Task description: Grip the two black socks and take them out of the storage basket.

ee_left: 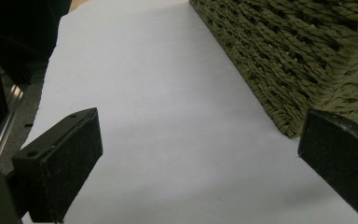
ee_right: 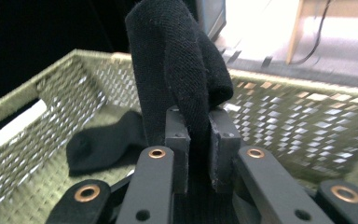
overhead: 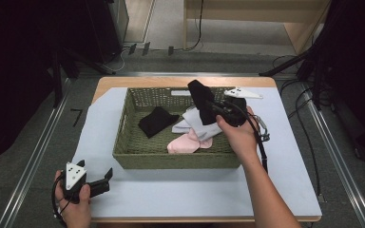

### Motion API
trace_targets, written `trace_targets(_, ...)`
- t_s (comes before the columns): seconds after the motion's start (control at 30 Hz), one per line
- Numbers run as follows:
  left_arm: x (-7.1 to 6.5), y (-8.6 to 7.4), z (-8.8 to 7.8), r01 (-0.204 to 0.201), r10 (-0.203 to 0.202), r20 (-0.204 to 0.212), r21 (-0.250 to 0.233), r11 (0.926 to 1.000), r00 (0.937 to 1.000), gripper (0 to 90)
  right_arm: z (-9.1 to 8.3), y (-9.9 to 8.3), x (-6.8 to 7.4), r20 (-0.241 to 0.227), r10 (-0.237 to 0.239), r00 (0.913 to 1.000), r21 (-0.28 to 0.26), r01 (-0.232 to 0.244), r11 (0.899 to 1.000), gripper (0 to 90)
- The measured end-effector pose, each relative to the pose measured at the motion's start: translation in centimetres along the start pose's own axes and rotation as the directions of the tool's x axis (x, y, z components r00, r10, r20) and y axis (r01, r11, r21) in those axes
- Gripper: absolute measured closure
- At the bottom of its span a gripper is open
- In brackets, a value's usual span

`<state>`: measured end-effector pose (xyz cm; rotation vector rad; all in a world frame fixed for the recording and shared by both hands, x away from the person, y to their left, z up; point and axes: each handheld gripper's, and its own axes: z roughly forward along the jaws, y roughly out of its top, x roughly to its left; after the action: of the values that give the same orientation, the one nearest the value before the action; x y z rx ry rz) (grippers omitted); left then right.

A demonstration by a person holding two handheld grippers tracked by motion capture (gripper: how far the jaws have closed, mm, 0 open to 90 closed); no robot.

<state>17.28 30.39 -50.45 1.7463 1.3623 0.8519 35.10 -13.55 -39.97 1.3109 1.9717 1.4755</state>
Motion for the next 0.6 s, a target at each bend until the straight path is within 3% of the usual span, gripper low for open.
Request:
trace_targets(0.23,0.1,0.0,0.0,0.014,-0.014,0.004,-0.010,0.9999,0.9999,0.6,-2.7,0.8,-1.7,0.034,0.016,0.9993,-0.106,-0.012,0.994,81.2)
trace_targets(0.6,0.2,0.0,-0.1,0.020,-0.020,0.010,-0.008,0.9998,0.9998,0.6,-5.8,0.7,-4.7,0.084,0.066,0.9943,-0.147,-0.053,0.988,81.1)
